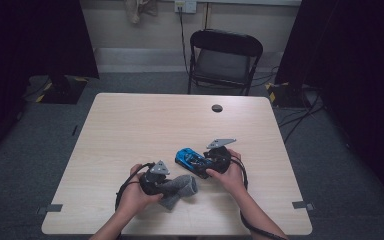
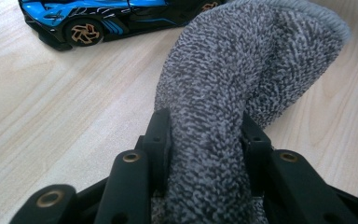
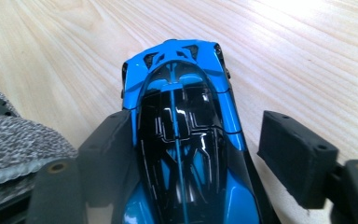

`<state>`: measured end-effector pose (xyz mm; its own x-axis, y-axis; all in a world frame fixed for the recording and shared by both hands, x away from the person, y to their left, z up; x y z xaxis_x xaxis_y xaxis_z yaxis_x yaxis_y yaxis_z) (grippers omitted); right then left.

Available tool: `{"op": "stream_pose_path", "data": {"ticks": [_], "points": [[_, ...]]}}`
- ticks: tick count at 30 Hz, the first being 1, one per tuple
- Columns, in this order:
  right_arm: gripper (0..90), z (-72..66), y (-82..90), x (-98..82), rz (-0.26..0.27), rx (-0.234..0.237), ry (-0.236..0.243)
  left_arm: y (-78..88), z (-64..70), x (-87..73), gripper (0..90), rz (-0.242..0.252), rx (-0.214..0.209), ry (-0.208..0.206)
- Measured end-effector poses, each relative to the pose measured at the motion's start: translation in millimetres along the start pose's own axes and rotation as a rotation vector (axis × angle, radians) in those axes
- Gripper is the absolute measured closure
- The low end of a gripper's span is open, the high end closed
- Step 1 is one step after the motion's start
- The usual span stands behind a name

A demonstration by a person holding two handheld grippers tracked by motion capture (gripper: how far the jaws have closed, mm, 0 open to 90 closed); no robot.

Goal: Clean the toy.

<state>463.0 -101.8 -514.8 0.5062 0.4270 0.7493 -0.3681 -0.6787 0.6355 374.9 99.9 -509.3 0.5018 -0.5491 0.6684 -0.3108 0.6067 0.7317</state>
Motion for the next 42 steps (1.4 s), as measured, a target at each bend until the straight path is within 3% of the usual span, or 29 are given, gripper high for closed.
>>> {"op": "stream_pose_path", "data": {"ticks": [11,13,17,21,25,32,42], "points": [[19.2,-3.6,2.5,11.7,0.012,0.002,0.046,0.8,-1.3,-0.4,58.2,0.005,-0.007,-0.021],[19.6,-3.4,5.3,14.3,0.015,-0.002,0.051,1.0,-2.3,-0.3,49.7,0.014,0.011,-0.029],[20.0,-6.1,13.0,20.0,0.033,0.016,0.052,3.2,-2.9,1.8,33.4,0.028,0.008,-0.037],[20.9,-10.4,18.0,24.3,0.041,0.029,0.069,8.9,-1.6,4.7,25.4,0.041,0.001,-0.060],[23.7,-18.7,21.6,27.2,0.035,0.084,0.073,14.8,-1.1,4.7,25.1,0.050,-0.002,-0.053],[22.6,-35.8,21.9,30.0,0.029,0.128,0.107,30.7,-3.1,0.1,24.5,0.053,0.023,-0.043],[23.0,-51.0,26.8,36.6,0.036,0.165,0.135,44.6,-5.6,-27.8,32.3,0.048,0.028,-0.005]]}}
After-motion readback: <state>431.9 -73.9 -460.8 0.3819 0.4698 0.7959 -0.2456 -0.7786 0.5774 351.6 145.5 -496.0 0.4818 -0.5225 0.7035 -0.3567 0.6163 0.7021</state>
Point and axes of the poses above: each handheld gripper's, and its own axes: y roughly backward along the jaws, x roughly out of its top, z roughly to its right, the point moved 4 cm from there along -y, roughly forward along the jaws, and after that the axes turned 3 degrees about x, right-handed, at the moved point
